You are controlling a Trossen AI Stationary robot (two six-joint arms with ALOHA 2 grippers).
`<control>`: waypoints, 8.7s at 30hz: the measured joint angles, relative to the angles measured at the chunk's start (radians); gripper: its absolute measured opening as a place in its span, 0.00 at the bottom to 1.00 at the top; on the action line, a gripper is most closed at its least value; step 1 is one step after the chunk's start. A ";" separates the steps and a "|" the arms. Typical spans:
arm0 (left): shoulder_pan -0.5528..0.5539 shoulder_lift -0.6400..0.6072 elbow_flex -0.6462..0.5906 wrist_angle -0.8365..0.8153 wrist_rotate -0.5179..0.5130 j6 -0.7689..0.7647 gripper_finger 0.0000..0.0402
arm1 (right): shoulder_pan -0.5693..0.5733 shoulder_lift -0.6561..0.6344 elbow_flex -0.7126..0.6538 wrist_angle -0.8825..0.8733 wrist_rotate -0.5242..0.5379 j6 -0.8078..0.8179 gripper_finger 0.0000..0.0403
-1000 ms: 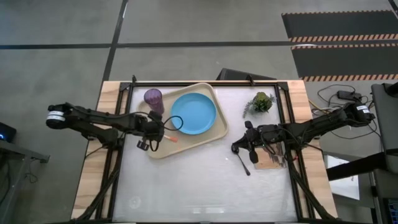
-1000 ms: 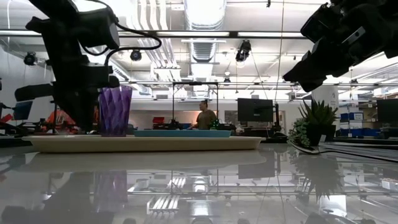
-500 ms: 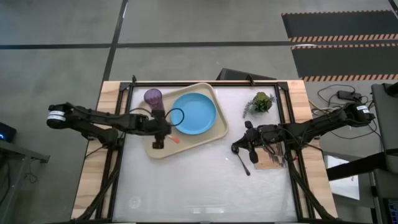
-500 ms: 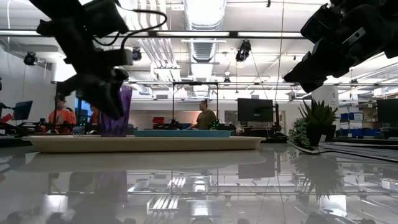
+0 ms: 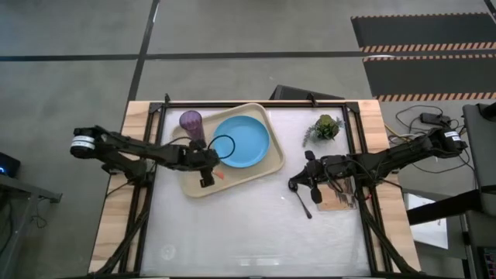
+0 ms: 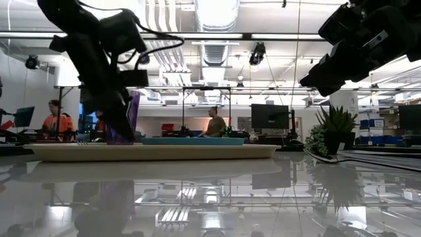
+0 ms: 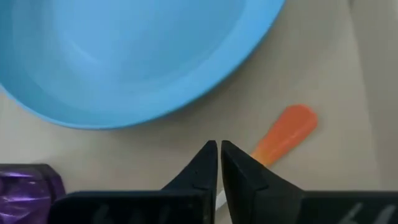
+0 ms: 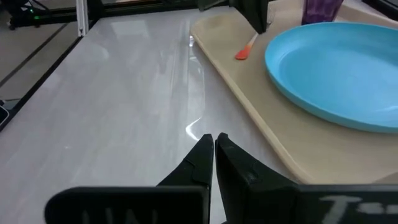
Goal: Pick and place plate/cup/fork/spoon on tray
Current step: Put the orange fork on the gray tray to the left of the blue plate
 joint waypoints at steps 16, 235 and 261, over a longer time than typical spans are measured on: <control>-0.005 0.059 -0.005 -0.001 0.098 0.005 0.00 | 0.000 0.000 0.000 0.002 0.000 -0.019 0.02; -0.075 0.212 0.196 -0.332 -0.121 -1.042 0.00 | -0.197 -0.034 0.436 -0.318 -0.001 -0.487 0.02; -0.104 0.204 0.177 -0.494 0.110 -1.046 0.00 | -0.197 -0.034 0.436 -0.340 -0.001 -0.488 0.02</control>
